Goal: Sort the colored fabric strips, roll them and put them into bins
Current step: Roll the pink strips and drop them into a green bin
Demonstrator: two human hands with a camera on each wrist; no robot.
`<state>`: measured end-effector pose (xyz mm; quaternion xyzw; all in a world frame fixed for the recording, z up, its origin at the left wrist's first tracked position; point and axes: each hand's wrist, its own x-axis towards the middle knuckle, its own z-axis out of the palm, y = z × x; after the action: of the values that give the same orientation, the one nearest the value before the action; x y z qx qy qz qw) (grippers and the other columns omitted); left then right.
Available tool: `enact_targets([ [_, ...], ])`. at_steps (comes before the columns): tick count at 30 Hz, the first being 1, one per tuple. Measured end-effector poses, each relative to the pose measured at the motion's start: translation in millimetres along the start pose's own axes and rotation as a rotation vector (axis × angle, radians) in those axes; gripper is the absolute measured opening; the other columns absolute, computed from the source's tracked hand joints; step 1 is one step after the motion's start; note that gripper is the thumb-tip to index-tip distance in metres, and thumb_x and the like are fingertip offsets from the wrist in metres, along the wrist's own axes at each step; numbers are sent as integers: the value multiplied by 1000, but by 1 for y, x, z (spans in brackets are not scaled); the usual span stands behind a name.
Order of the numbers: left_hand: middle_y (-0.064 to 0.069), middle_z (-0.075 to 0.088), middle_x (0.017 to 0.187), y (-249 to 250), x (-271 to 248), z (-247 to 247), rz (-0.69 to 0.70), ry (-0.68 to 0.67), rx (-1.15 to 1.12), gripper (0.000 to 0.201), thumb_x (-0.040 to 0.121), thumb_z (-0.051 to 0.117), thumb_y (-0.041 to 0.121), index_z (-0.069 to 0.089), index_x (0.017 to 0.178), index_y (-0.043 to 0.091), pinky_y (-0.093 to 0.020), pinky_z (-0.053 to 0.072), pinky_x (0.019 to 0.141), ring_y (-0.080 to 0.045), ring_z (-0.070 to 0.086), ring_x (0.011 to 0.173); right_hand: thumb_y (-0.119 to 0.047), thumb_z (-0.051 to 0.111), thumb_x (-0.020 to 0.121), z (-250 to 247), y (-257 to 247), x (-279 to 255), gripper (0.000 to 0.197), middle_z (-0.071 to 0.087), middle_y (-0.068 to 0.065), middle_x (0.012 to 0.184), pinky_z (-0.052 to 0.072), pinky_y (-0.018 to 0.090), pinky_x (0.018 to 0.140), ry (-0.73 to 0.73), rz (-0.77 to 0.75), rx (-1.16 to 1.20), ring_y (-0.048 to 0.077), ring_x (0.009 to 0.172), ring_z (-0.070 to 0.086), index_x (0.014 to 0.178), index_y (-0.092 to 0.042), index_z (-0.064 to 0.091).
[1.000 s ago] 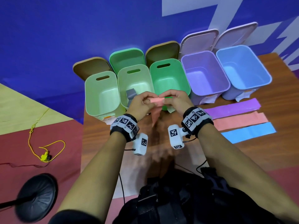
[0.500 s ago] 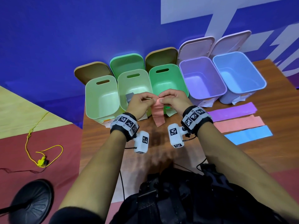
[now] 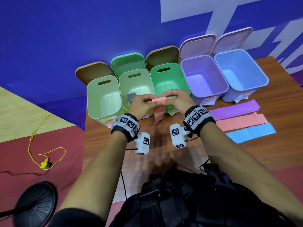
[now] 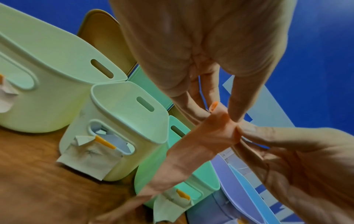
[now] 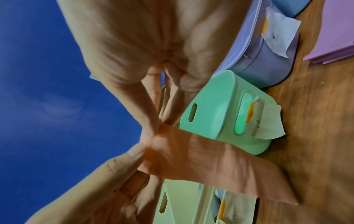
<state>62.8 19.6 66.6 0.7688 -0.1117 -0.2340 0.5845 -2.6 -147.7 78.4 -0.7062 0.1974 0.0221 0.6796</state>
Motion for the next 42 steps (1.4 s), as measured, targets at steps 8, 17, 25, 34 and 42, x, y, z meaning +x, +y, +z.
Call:
enact_targets([
  [8, -17, 72, 89, 3, -3, -1, 76, 3, -12, 20, 78, 76, 18, 74, 97, 17, -51, 53, 96, -36, 68, 87, 2, 74, 80, 0, -6, -2, 19, 75, 8, 88, 56, 33, 90, 21, -26, -9, 18, 86, 70, 90, -14, 75],
  [17, -17, 71, 82, 2, -3, -2, 133, 46, 52, 9, 90, 68, 21, 74, 83, 23, -46, 54, 81, -19, 62, 76, -9, 78, 83, 4, 0, -2, 13, 72, 27, 95, 56, 52, 92, 50, -41, 36, 38, 86, 71, 92, -13, 71],
  [25, -2, 63, 68, 2, -3, -3, 147, 90, 30, 13, 91, 70, 24, 75, 85, 14, -33, 47, 70, -16, 52, 66, -16, 77, 86, 3, 2, -5, 9, 66, 11, 71, 57, 42, 88, 50, -28, 33, 18, 67, 61, 87, -8, 72],
  [34, -22, 72, 91, 0, 0, -2, 163, 21, -23, 11, 80, 80, 17, 77, 91, 18, -51, 55, 93, -24, 66, 84, -11, 74, 88, 5, 3, -3, 8, 65, 11, 75, 56, 30, 73, 46, -70, 11, 12, 63, 60, 84, -12, 67],
  [42, -4, 73, 83, -4, 1, -2, 229, -8, -26, 18, 84, 76, 11, 78, 94, 26, -42, 53, 82, -19, 61, 79, -12, 70, 90, 4, 4, 0, 13, 58, 6, 63, 49, 36, 71, 12, -84, -37, 18, 59, 54, 84, -22, 64],
])
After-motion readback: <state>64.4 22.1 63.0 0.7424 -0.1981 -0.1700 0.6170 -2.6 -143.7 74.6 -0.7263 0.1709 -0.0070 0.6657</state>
